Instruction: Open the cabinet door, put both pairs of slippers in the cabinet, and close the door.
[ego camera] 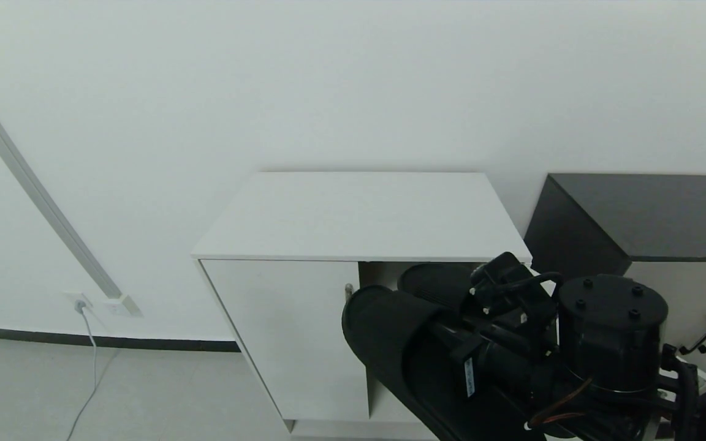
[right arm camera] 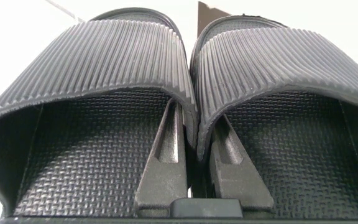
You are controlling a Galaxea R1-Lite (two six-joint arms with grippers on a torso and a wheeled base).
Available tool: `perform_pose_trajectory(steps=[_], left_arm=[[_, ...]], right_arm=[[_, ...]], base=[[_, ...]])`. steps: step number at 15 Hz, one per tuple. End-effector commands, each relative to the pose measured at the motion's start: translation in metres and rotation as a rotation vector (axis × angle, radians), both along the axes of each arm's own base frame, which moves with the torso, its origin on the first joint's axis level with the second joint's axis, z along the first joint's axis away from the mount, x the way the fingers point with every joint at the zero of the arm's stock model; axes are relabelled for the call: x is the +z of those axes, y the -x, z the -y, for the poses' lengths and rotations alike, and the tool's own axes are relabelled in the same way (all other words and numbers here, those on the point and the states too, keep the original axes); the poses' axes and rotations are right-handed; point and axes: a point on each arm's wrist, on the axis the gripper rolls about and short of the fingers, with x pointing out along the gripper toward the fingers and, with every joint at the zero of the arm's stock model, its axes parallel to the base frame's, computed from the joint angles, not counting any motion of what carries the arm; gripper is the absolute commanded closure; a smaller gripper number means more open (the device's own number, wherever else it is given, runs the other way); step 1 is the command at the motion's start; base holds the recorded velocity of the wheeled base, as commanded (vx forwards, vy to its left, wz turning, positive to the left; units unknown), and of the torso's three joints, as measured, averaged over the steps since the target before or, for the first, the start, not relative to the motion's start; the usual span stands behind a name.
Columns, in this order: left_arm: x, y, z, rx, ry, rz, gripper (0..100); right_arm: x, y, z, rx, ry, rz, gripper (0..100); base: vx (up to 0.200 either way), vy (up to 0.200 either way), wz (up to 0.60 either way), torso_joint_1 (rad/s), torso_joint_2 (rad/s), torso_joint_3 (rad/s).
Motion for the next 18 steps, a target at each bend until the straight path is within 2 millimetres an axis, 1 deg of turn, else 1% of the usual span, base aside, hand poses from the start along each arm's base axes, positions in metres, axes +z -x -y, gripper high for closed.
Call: perform_pose_trajectory(steps=[1,10,18], left_arm=[[0.0,0.0,0.0,0.0,0.001,0.0,100],[0.0004,0.0001,-0.0001,0.006,0.005,0.001,100],[0.0,0.0,-0.0001,0.006,0.005,0.0,100]], right_arm=[[-0.0007,0.0004,-0.0002,0.001,0.002,-0.002,100],[-0.0042,0.0023,0.0001,0.007,0.009,-0.008,100],[-0.0069,0.0041,-0.0011,0.015,0.019,-0.013,100]], base=[[0.0,0.0,0.0,-0.222,0.52,0.295],[0.0,0.0,0.0,-0.221,0.54,0.315],[0.0,0.0,0.0,-0.173,0.5,0.32]])
